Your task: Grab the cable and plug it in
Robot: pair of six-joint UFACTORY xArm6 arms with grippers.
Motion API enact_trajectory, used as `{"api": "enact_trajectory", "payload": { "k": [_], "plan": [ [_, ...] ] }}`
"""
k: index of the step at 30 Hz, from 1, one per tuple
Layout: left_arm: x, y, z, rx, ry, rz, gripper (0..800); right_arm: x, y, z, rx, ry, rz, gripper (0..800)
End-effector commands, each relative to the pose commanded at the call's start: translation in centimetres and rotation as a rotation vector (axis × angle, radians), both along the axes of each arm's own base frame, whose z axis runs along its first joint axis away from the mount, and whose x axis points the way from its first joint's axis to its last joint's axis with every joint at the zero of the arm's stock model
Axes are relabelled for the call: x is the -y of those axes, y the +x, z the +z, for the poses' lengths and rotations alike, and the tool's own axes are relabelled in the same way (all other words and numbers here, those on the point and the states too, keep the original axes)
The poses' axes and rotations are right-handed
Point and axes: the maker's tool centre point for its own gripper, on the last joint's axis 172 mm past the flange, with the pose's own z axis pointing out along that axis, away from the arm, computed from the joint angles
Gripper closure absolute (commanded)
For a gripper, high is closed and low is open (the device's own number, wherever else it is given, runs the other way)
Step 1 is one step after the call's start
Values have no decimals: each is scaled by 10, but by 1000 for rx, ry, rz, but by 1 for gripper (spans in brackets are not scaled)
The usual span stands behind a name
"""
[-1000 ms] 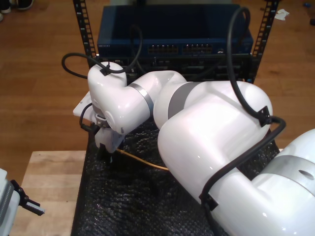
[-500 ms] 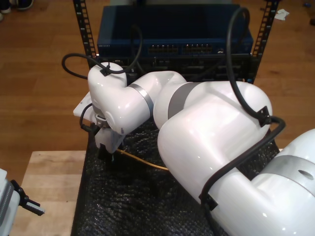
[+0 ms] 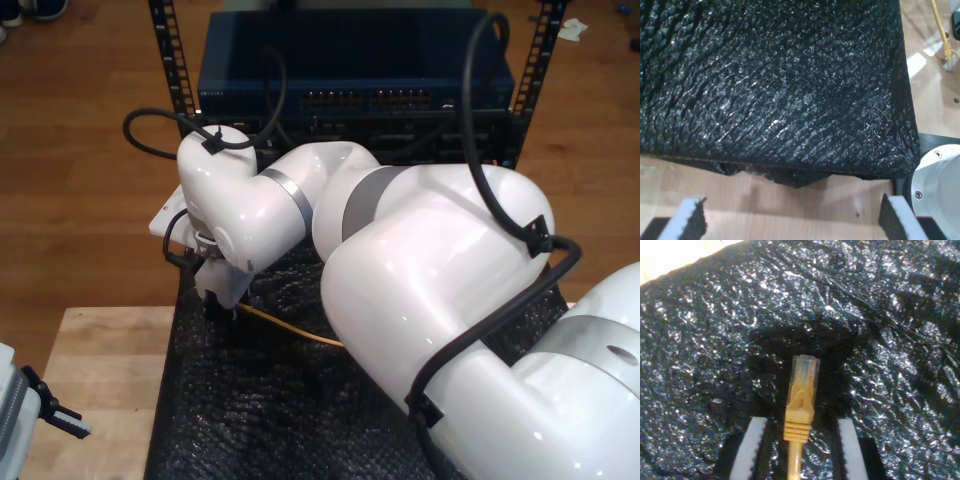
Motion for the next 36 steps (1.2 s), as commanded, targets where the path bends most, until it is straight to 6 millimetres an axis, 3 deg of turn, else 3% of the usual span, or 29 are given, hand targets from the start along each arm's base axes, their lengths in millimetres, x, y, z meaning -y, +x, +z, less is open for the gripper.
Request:
{"api": "enact_trajectory", "payload": {
  "k": [19,23,28,36],
  "plan": [
    [0,0,0,-1,1,-1,0,-2,0,1,1,3,1,583],
    [0,0,0,-1,1,-1,0,-2,0,1,1,3,1,638],
    [0,0,0,-1,1,-1,0,-1,2,0,7,-3,9,768],
    [0,0,0,-1,1,-1,0,7,21,12,76,-60,129,791]
  ]
}}
